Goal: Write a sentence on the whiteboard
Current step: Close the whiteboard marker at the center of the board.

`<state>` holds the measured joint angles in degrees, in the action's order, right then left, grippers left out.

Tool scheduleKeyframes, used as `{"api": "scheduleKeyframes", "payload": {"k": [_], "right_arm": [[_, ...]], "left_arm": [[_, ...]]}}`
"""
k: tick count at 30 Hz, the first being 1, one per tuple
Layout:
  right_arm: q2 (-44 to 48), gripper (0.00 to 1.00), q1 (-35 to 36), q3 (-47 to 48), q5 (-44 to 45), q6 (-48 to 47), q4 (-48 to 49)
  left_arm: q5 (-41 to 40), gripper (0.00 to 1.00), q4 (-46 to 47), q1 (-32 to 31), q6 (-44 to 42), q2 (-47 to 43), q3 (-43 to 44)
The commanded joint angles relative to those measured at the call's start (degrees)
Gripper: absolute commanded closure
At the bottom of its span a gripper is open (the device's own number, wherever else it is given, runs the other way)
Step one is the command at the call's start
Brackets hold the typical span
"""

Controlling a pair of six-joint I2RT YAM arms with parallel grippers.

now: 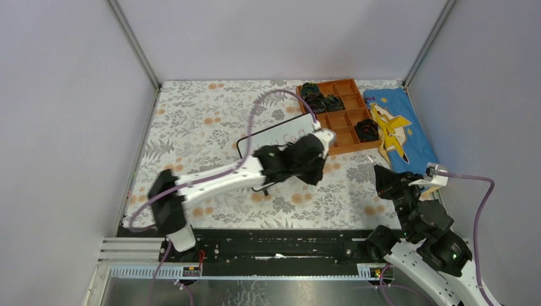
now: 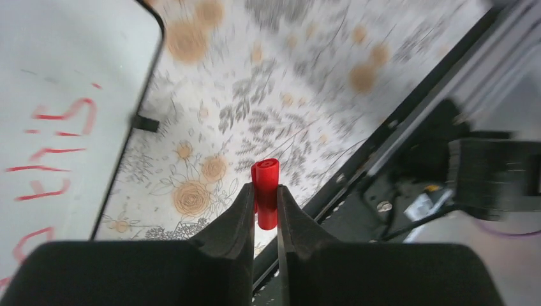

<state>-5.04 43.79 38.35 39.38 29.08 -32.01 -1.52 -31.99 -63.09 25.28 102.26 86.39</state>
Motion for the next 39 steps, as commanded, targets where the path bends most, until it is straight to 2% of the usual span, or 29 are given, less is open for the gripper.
{"api": "scheduleKeyframes", "payload": {"k": [1,6,11,15,20,26,32,39], "right_arm": [[-4.72,1.00,-0.37,2.93,-10.25,-9.25,15.51],[-14.21,1.00,-0.37,6.09,-19.50,-11.28,27.35],[-19.54,1.00,-0.37,4.60,-29.26,-6.99,42.61],[-23.36,1.00,-0.37,2.75,-36.64,-0.95,53.01],[-26.66,1.00,-0.31,1.05,-39.28,3.53,62.27],[-31.89,1.00,1.36,1.91,-37.23,1.73,69.11],[-41.79,1.00,8.99,9.26,-31.61,-9.47,71.85],[-45.88,1.00,14.97,6.16,-32.08,-12.81,81.70]], "left_arm": [[-6.01,1.00,10.56,0.98,3.68,-15.06,-4.28],[-10.11,1.00,19.52,5.05,6.97,-31.70,-12.39],[-11.61,1.00,39.20,10.29,12.66,-46.73,-27.61],[-11.63,1.00,50.42,13.29,18.46,-54.27,-35.51],[-13.00,1.00,59.11,14.28,24.54,-59.19,-40.72],[-14.50,1.00,63.79,14.32,29.58,-62.45,-43.39],[-17.86,1.00,63.23,14.34,27.93,-64.82,-43.49],[-21.83,1.00,62.43,14.41,26.49,-66.57,-42.18]]}}
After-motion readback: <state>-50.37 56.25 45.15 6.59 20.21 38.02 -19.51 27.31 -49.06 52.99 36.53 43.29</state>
